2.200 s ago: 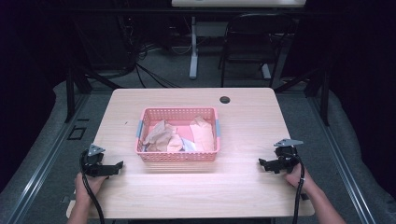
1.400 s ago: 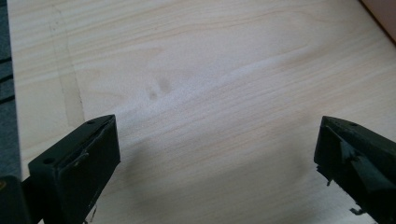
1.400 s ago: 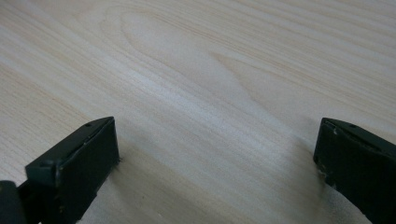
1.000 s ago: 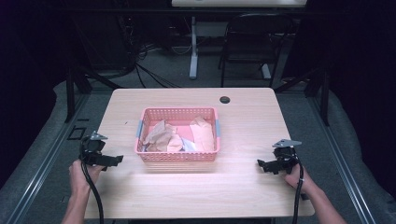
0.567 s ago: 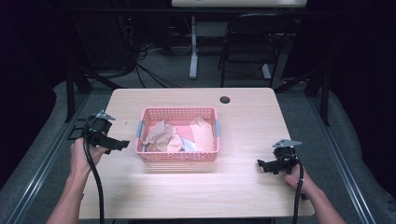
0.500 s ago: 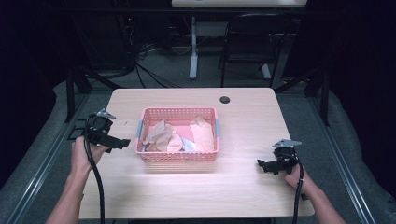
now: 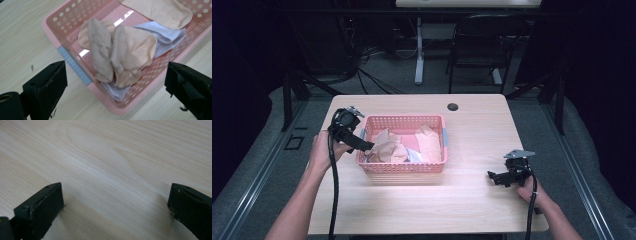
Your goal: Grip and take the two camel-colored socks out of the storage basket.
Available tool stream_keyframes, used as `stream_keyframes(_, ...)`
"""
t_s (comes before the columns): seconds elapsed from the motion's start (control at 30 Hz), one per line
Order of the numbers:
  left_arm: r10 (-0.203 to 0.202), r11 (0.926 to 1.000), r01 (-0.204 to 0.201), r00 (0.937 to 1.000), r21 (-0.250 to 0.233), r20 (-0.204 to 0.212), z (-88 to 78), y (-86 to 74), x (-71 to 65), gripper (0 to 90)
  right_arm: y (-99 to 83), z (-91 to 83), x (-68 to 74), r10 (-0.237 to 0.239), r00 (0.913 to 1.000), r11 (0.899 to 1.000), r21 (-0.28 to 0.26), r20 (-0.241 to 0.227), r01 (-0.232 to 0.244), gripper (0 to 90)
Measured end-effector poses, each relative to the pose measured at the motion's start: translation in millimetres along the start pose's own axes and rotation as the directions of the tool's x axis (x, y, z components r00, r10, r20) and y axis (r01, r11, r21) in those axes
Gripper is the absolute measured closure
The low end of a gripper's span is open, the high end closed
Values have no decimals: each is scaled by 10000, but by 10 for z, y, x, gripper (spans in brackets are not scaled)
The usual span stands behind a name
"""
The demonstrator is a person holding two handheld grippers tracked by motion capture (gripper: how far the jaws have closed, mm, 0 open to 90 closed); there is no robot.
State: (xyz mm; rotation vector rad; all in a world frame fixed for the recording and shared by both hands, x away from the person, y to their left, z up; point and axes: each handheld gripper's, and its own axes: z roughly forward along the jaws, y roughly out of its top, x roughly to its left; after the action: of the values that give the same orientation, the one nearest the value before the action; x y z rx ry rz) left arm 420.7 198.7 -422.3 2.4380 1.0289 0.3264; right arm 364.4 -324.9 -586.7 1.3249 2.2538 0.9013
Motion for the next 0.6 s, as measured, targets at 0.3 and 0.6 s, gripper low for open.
stream_keyframes(0.3,421,9963,-446,9985,730,357,311,200,-151,184,-15,-5,1,-1,10000,10000,-95,-29,0,0)
stream_keyframes(0.6,888,9742,-830,9959,2097,-185,650,268,-177,404,-15,0,0,-66,9999,9999,-118,-100,65,0)
